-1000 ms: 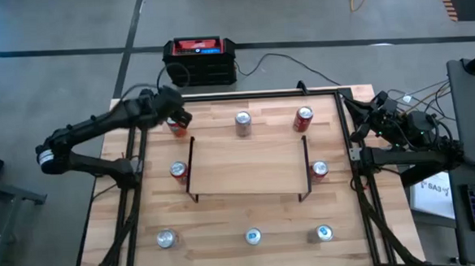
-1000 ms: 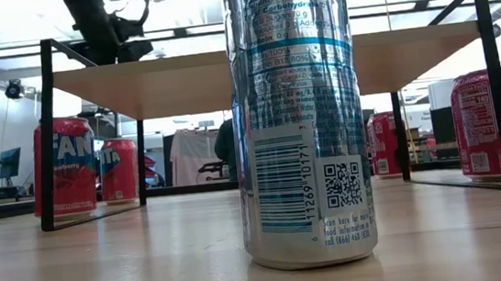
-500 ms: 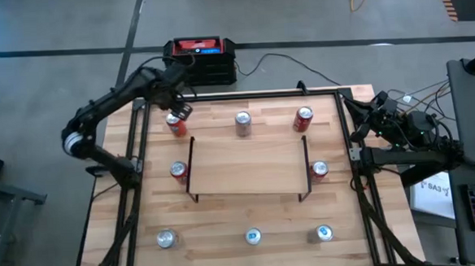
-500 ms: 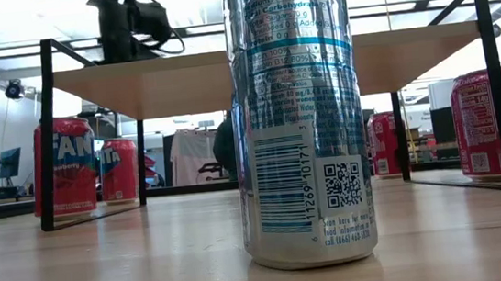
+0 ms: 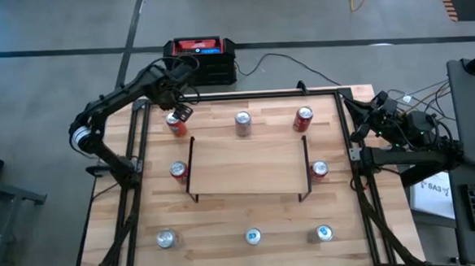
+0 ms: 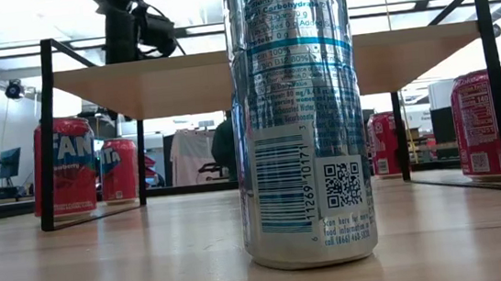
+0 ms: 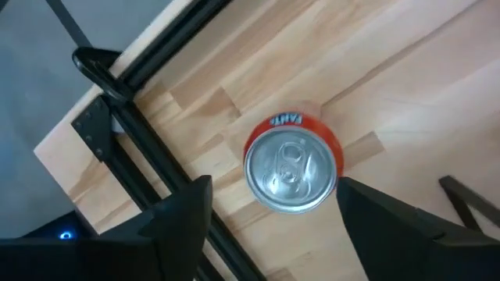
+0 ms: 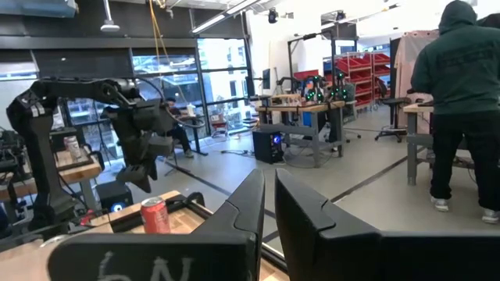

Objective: Place canned beverage on shelf
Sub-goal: Put the top orange soda can on the shelf

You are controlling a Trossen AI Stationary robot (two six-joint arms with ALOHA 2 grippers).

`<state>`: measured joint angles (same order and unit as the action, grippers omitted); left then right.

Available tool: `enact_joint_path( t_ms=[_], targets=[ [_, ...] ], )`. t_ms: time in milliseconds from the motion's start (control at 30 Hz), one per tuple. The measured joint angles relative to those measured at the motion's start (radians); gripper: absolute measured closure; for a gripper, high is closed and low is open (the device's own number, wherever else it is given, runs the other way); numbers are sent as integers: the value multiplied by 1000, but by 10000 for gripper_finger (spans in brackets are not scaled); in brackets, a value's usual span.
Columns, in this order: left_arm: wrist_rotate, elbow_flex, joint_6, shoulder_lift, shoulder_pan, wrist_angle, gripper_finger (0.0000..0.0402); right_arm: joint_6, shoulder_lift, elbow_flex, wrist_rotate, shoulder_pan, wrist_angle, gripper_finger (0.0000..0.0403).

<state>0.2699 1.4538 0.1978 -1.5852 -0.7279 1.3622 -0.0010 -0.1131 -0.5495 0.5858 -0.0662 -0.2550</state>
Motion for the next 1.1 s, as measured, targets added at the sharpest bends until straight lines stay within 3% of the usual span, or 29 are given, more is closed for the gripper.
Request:
enact_joint_path(
  t_ms=[233, 700, 1100],
  targets=[
    [-28, -60, -6, 4, -25, -65, 112, 0, 0, 0, 0, 0, 0, 380],
    [-101, -169, -11, 2, -47, -143, 111, 0, 0, 0, 0, 0, 0, 380],
    [-97, -214, 0, 6, -66, -205, 110, 0, 0, 0, 0, 0, 0, 380]
  ],
)
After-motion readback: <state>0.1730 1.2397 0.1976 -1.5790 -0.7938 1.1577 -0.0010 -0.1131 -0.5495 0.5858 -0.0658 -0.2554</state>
